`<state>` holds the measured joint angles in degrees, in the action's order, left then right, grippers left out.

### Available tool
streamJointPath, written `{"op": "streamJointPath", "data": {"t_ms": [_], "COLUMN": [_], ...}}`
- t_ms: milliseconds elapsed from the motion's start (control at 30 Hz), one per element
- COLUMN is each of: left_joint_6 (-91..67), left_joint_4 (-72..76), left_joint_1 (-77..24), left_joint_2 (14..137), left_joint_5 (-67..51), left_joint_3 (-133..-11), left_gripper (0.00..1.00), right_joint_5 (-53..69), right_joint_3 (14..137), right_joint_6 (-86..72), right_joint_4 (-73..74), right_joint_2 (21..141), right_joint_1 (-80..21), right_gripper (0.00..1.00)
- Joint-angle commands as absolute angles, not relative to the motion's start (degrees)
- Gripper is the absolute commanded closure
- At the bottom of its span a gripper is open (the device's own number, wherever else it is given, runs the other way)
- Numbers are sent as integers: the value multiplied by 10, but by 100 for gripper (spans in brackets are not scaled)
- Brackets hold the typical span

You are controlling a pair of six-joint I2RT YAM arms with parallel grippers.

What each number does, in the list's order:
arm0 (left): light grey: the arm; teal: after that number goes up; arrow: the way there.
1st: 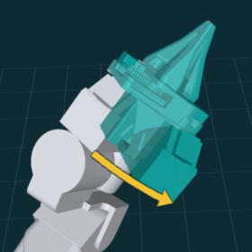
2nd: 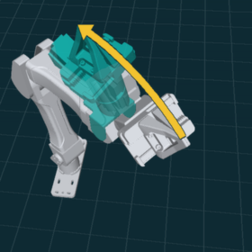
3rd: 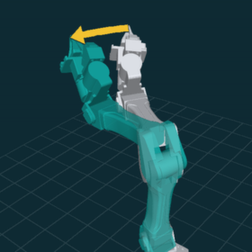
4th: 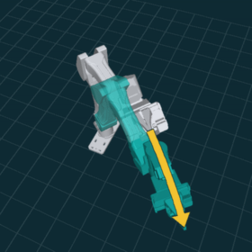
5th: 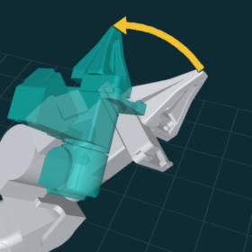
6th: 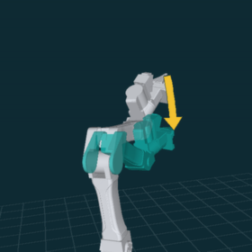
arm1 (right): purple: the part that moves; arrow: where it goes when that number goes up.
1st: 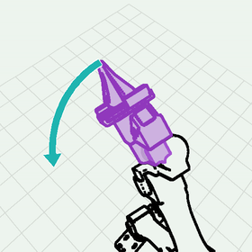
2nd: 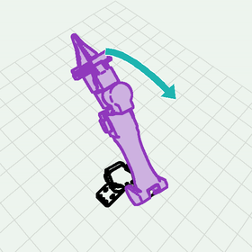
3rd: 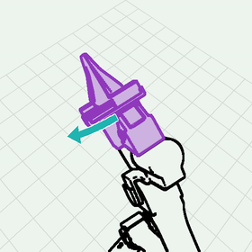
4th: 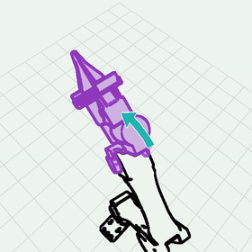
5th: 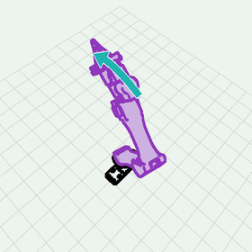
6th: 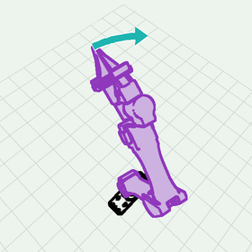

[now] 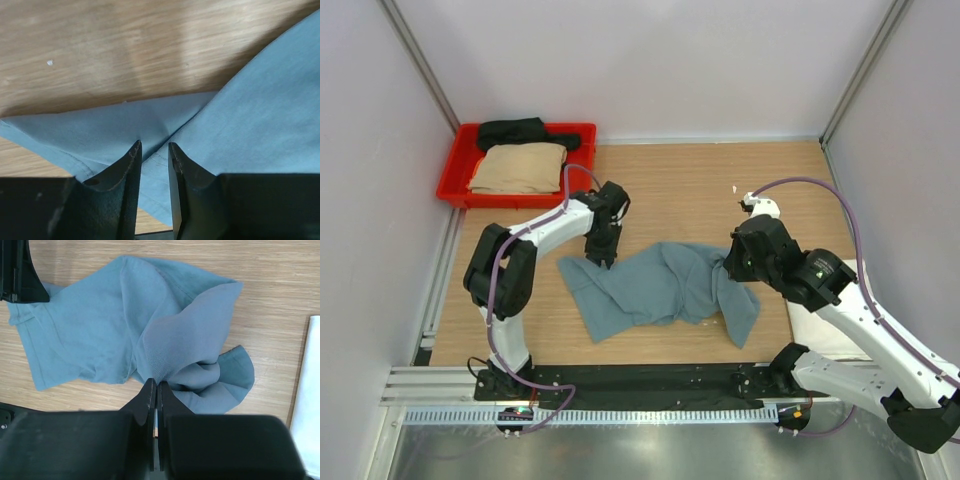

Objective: Fold and stack the t-shirts
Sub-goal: Flatten the tshirt out

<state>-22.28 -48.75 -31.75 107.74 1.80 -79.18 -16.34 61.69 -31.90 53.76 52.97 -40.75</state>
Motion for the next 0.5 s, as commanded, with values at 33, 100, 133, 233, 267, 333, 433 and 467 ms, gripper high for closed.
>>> {"op": "streamJointPath", "data": {"t_ms": [33, 100, 133, 233, 267, 333, 433, 467], "left_joint_6": [-235, -236, -236, -238, -238, -240, -246, -247], "left_joint_4": [-488, -486, -485, -478, -475, -472, -466, -464], "left_joint_1": [-315, -315, -315, -315, -315, -315, -315, -315], "left_joint_2": [1053, 1049, 1048, 1051, 1053, 1056, 1059, 1059], "left_joint_5": [6, 3, 4, 3, -19, -31, -54, -59], "left_joint_3": [-764, -753, -750, -744, -744, -745, -744, -742], "left_gripper": [72, 71, 71, 67, 66, 66, 66, 65], "right_joint_5": [-163, -161, -159, -157, -157, -156, -155, -155], "right_joint_3": [621, 620, 620, 620, 619, 619, 619, 618], "right_joint_6": [-325, -325, -325, -326, -327, -327, -329, -330], "right_joint_4": [513, 512, 511, 510, 509, 508, 509, 509], "right_joint_2": [518, 517, 518, 517, 516, 517, 514, 513], "right_joint_1": [-405, -404, -404, -404, -404, -404, -404, -404], "right_gripper": [99, 99, 99, 99, 99, 99, 99, 99]}}
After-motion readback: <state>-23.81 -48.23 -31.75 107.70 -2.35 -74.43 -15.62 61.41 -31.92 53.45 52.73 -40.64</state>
